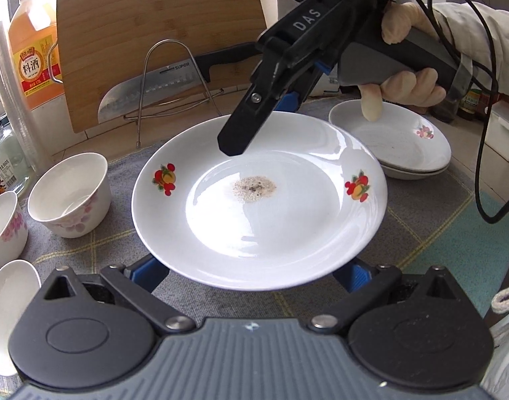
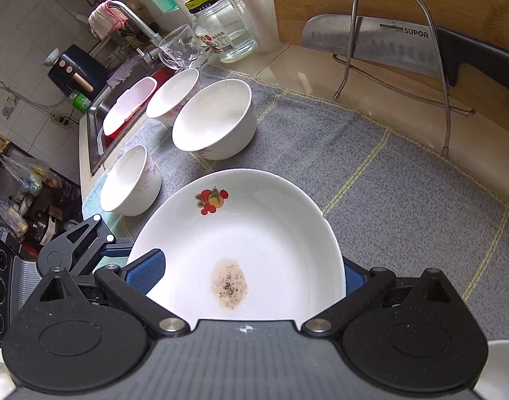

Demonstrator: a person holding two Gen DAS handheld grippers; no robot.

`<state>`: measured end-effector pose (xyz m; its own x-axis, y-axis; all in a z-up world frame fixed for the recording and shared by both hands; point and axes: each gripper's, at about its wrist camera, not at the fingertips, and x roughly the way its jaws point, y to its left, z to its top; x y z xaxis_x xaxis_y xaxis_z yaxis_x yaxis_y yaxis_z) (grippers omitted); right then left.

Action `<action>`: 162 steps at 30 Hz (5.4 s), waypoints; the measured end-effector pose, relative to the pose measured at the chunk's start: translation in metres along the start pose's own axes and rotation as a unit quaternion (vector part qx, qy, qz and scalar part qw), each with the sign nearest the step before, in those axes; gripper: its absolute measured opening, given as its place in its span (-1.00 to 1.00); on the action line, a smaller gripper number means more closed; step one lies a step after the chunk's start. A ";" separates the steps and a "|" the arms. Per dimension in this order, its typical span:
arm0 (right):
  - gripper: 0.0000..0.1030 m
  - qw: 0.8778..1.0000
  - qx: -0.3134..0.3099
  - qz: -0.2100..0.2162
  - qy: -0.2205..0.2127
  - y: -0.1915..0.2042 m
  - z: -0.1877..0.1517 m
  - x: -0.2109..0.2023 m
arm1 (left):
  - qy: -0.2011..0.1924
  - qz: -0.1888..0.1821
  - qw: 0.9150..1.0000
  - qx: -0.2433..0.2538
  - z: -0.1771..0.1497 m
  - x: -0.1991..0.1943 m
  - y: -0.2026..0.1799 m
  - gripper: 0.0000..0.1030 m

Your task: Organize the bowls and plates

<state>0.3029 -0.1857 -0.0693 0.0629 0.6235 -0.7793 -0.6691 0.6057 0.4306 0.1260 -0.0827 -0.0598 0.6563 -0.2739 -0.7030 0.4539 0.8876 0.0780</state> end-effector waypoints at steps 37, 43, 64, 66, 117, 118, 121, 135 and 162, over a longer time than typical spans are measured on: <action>1.00 0.995 0.060 -0.044 -0.066 -0.014 -0.094 -0.092 | -0.004 -0.076 0.995 0.071 0.030 -0.017 -0.089 0.98; 1.00 0.992 0.081 -0.059 -0.079 -0.028 -0.113 -0.109 | -0.004 -0.098 0.991 0.087 0.039 -0.006 -0.106 0.98; 1.00 0.982 0.140 -0.081 -0.098 -0.084 -0.151 -0.139 | 0.013 -0.143 0.982 0.121 0.067 0.044 -0.132 0.98; 1.00 0.981 0.144 -0.080 -0.098 -0.088 -0.153 -0.139 | 0.015 -0.145 0.982 0.123 0.068 0.047 -0.133 0.98; 1.00 0.973 0.182 -0.089 -0.108 -0.126 -0.162 -0.147 | 0.033 -0.135 0.980 0.140 0.083 0.085 -0.131 0.98; 1.00 0.973 0.182 -0.090 -0.108 -0.125 -0.162 -0.147 | 0.032 -0.135 0.980 0.141 0.083 0.084 -0.131 0.98; 1.00 0.973 0.182 -0.092 -0.109 -0.124 -0.163 -0.148 | 0.030 -0.134 0.980 0.144 0.083 0.084 -0.131 0.98; 1.00 0.973 0.169 -0.119 -0.100 -0.116 -0.162 -0.149 | 0.016 -0.134 0.979 0.154 0.083 0.082 -0.131 0.99; 1.00 0.968 0.131 -0.205 -0.061 -0.092 -0.159 -0.139 | 0.000 -0.114 0.983 0.143 0.078 0.069 -0.127 0.98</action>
<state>0.2375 -0.4065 -0.0728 0.3799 0.3488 -0.8568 -0.3596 0.9090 0.2106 0.1607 -0.2430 -0.0626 0.5181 -0.4532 -0.7254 0.7402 0.6625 0.1148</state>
